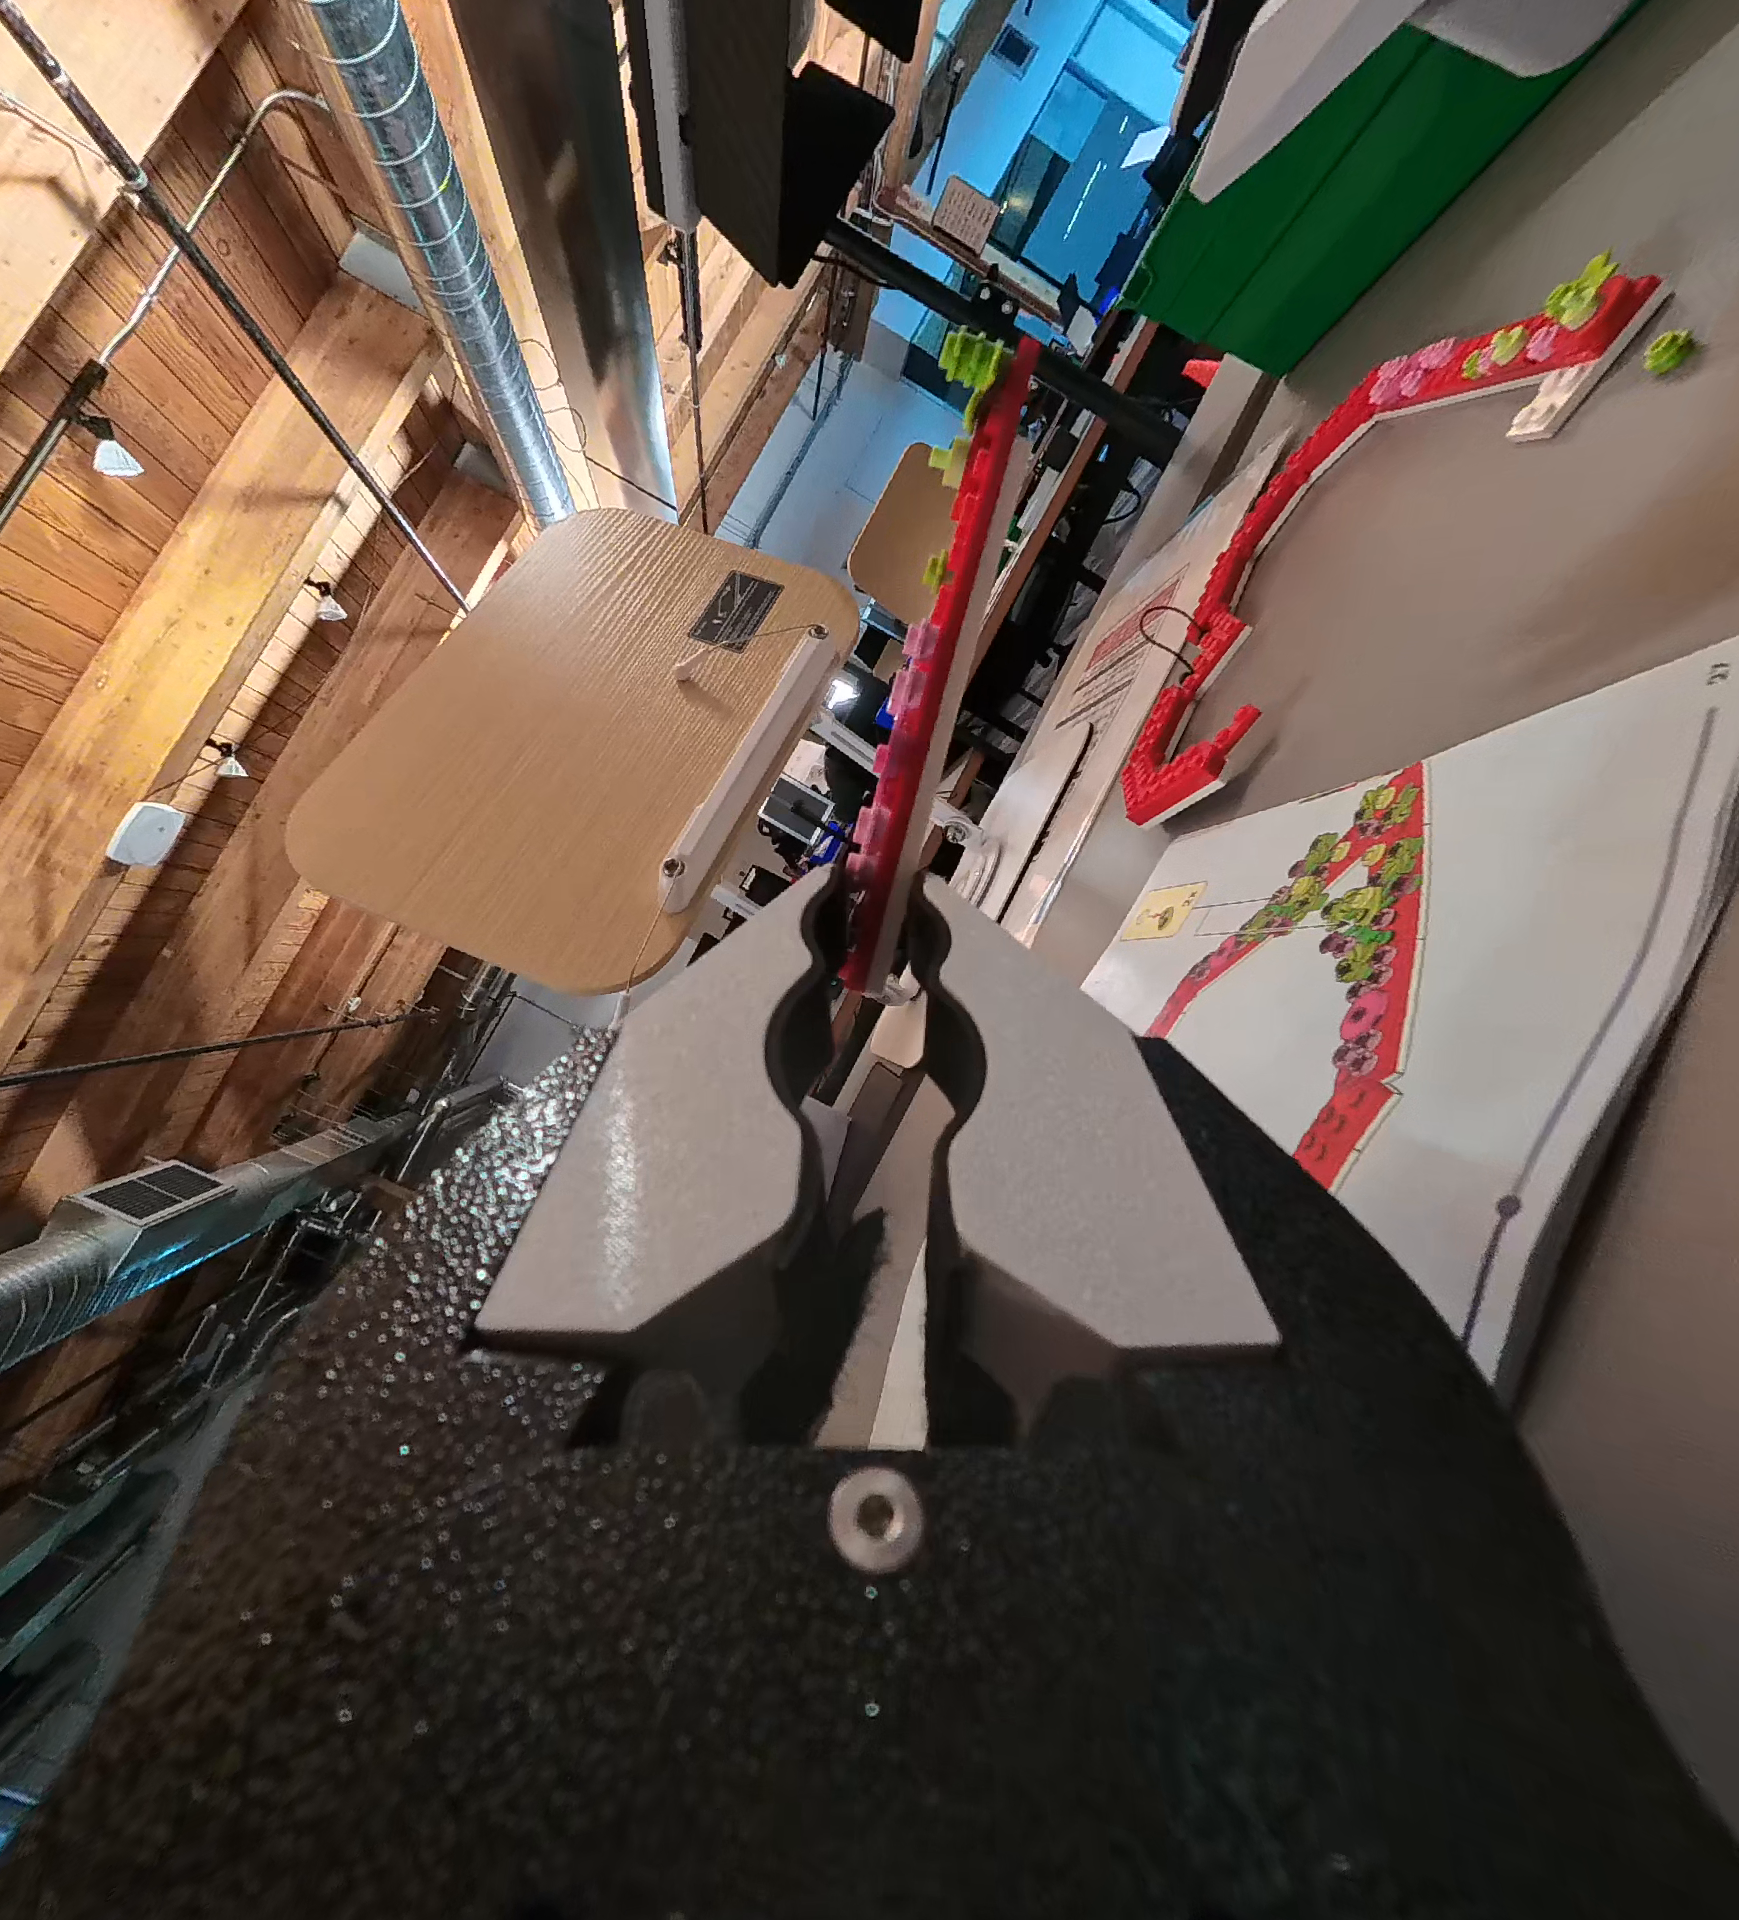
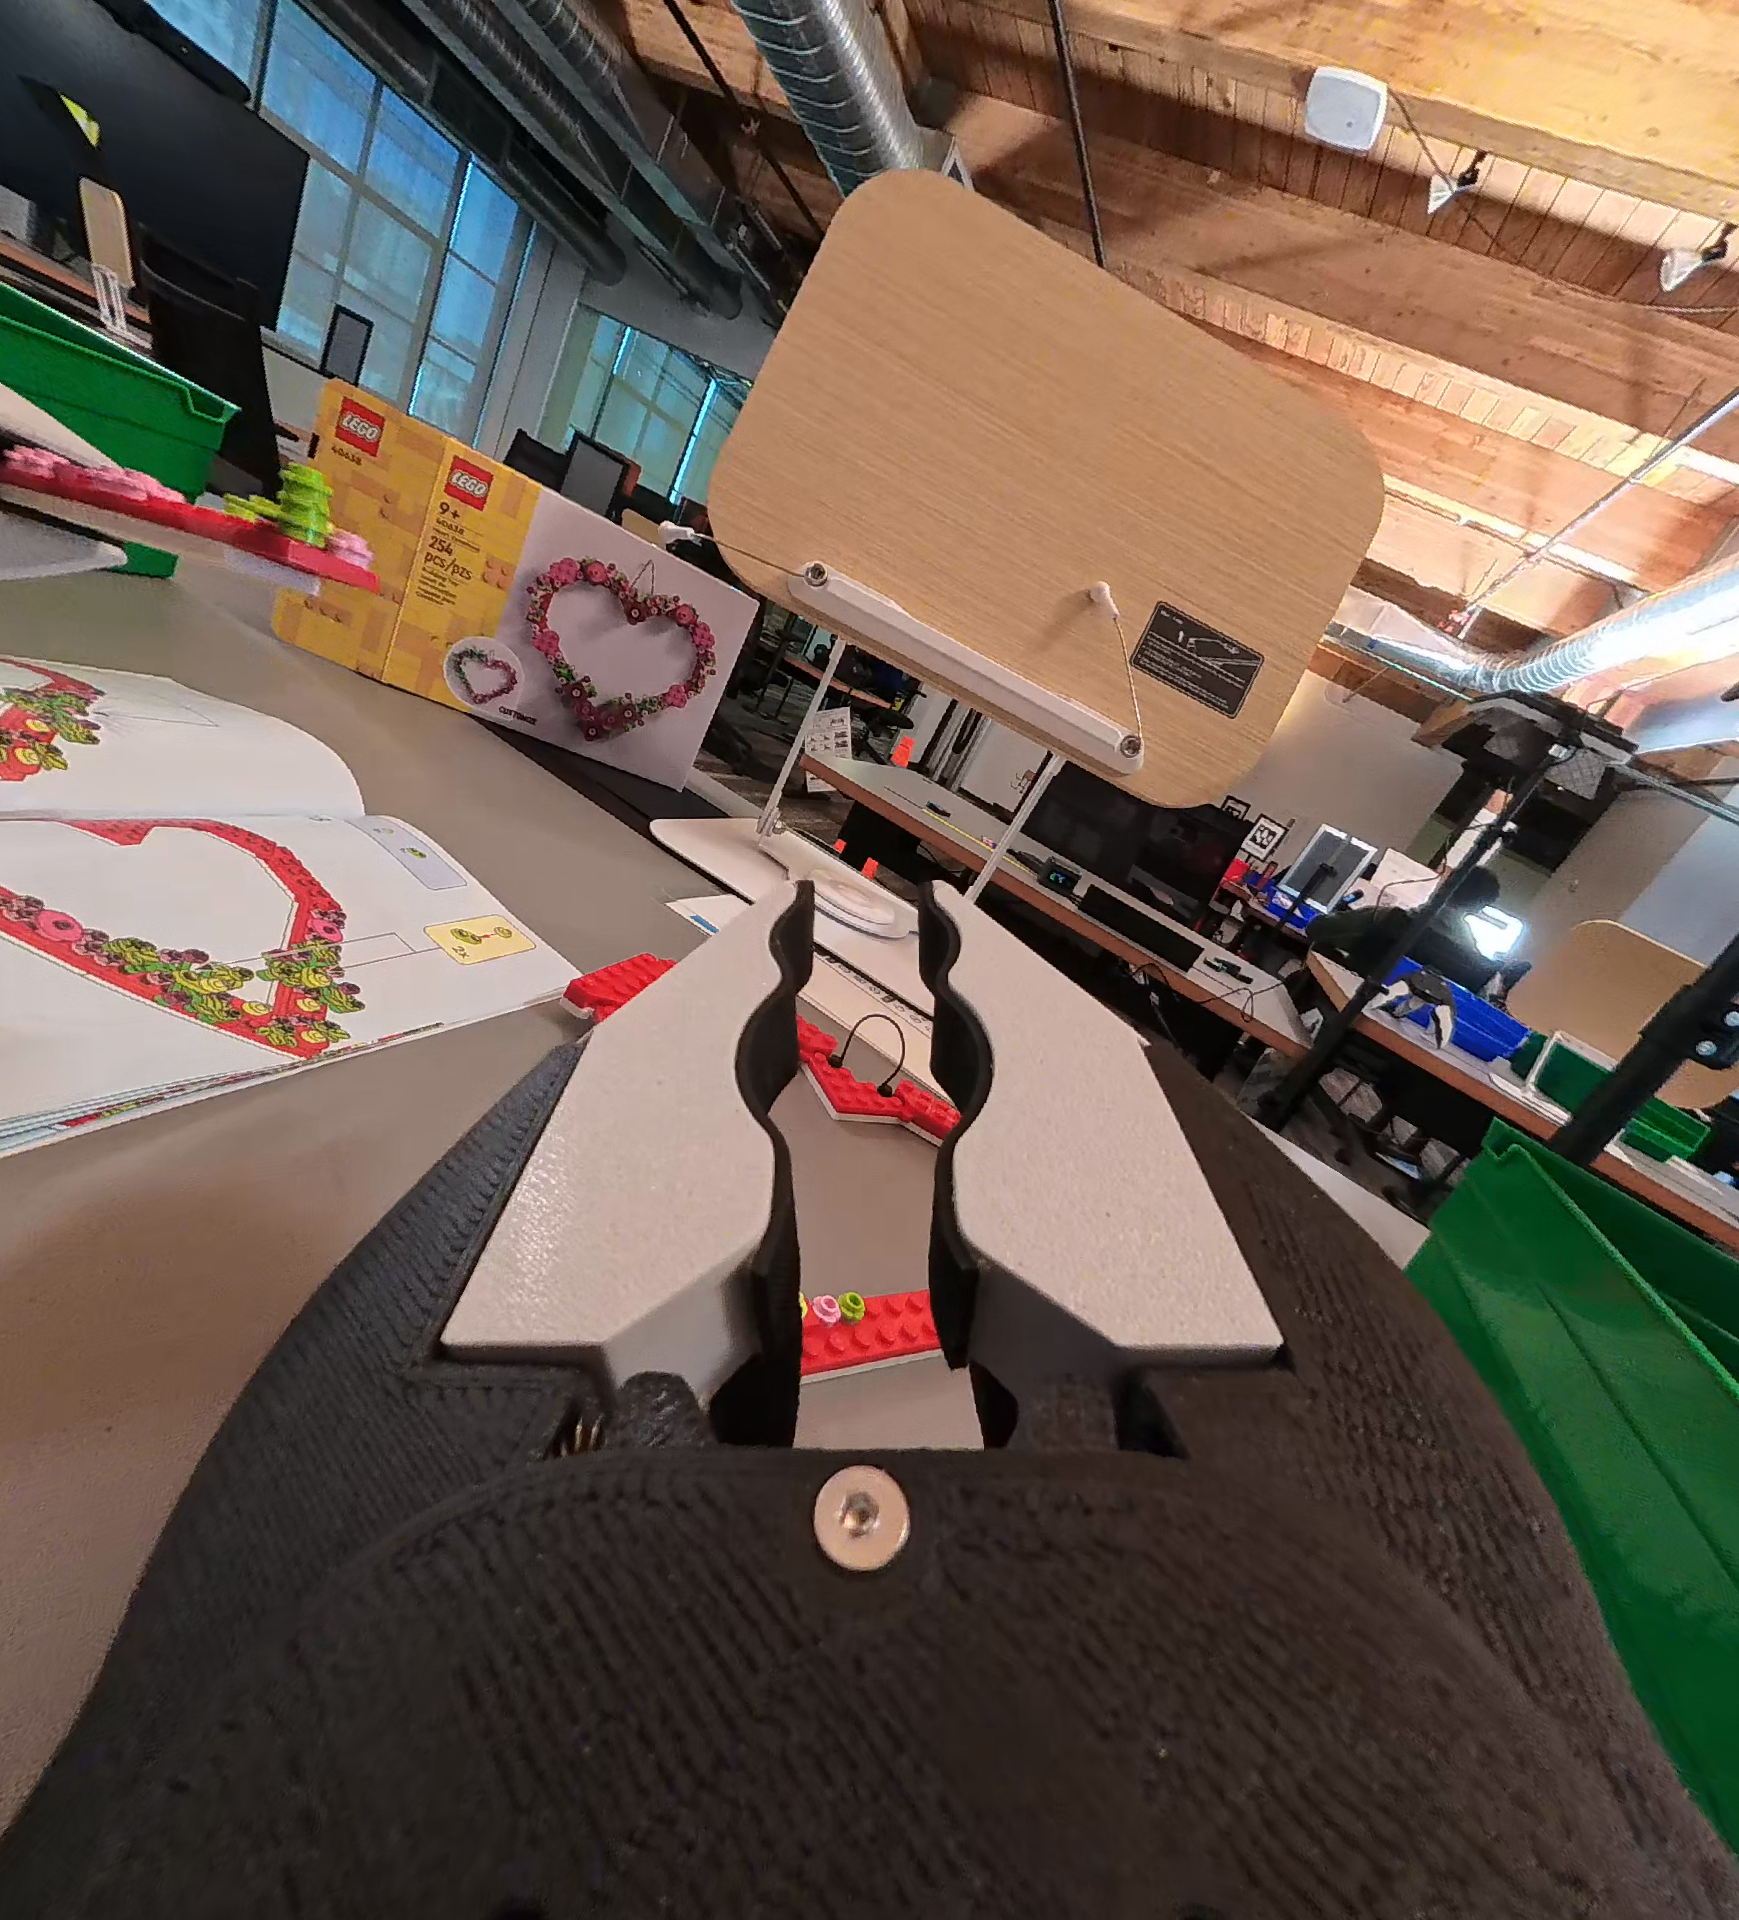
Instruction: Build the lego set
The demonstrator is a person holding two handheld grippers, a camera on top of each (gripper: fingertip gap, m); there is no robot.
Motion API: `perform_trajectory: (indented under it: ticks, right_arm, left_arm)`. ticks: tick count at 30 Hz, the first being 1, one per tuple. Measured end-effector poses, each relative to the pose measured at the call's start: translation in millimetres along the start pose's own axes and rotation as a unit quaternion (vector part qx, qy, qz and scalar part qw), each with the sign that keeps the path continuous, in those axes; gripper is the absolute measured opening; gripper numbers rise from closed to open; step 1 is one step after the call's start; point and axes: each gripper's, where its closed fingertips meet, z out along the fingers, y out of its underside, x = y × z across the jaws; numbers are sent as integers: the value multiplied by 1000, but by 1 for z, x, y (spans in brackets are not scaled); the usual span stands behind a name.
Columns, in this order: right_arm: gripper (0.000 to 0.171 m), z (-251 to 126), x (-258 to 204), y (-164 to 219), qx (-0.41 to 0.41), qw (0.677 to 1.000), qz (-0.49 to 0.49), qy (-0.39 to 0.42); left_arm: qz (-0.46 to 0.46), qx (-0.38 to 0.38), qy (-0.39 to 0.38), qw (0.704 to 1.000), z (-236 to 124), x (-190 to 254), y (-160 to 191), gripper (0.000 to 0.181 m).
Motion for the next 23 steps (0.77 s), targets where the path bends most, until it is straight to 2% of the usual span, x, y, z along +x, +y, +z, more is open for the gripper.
perform_trajectory:
  ticks: [9, 14, 18, 23]
  right_arm:
    - [17, -1, 1, 1, -2, 1000, -3, 4]
    - [17, -1, 2, 1, -2, 1000, -1, 8]
    - [17, -1, 3, 1, -3, 1000, -2, 10]
    - [16, -1, 3, 2, -4, 1000, -4, 10]
  left_arm:
    - [10, 2, -12, 1000, -2, -4, -2, 8]
    - [112, 54, 4, 992, -11, 21, -45, 7]
    - [114, 98, 39, 988, -19, 43, -77, 7]
    - [111, 121, 49, 985, -24, 50, -89, 7]
